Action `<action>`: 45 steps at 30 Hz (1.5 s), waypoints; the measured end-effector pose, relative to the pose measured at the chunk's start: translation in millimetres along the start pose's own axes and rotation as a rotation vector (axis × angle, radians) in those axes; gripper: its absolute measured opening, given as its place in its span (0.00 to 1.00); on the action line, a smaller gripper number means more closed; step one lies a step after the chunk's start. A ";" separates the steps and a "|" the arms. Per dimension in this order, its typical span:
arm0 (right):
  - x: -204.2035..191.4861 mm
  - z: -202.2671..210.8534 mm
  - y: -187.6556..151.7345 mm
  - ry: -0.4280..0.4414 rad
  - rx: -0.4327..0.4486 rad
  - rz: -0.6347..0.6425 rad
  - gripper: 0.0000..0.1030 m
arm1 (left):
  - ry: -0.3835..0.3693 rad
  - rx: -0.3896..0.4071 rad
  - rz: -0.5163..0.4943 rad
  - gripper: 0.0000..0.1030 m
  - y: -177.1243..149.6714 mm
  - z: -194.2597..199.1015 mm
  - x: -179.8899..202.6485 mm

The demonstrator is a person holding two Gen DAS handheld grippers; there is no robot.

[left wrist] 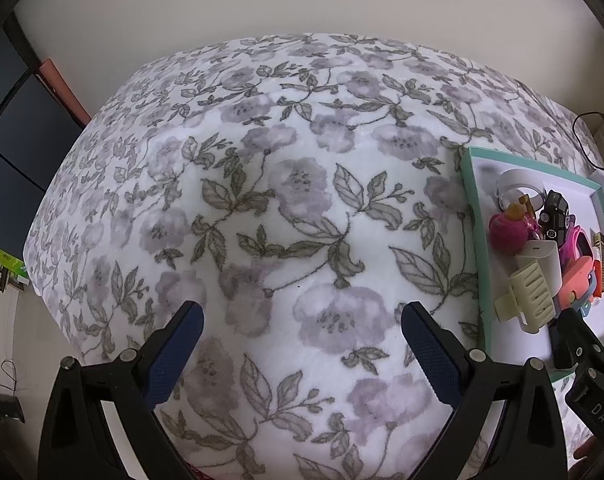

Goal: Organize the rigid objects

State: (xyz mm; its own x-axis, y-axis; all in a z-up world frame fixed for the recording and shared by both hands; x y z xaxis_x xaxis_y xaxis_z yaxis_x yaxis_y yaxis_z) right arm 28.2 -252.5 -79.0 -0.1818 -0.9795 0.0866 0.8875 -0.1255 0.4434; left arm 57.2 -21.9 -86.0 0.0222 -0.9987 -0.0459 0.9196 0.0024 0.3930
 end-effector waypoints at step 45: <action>0.8 -4.5 -0.2 -0.008 -0.007 0.018 1.00 | -0.010 -0.012 0.025 0.96 0.2 -1.7 0.1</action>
State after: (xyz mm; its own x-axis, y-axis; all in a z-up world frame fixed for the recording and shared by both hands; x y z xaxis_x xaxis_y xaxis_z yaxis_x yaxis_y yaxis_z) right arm 29.8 -253.9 -83.0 -0.1695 -0.9803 0.1015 0.8935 -0.1094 0.4355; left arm 58.1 -21.9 -87.5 0.0416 -0.9988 -0.0272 0.9235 0.0281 0.3825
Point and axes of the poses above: each gripper's, at about its wrist camera, not at the fingertips, and z roughly against the way its jaws point, x to its right, y to its top, the point moved 7 cm from there along -z, roughly the way its jaws point, and after that the axes turned 3 degrees about -y, right-handed, at the moved point
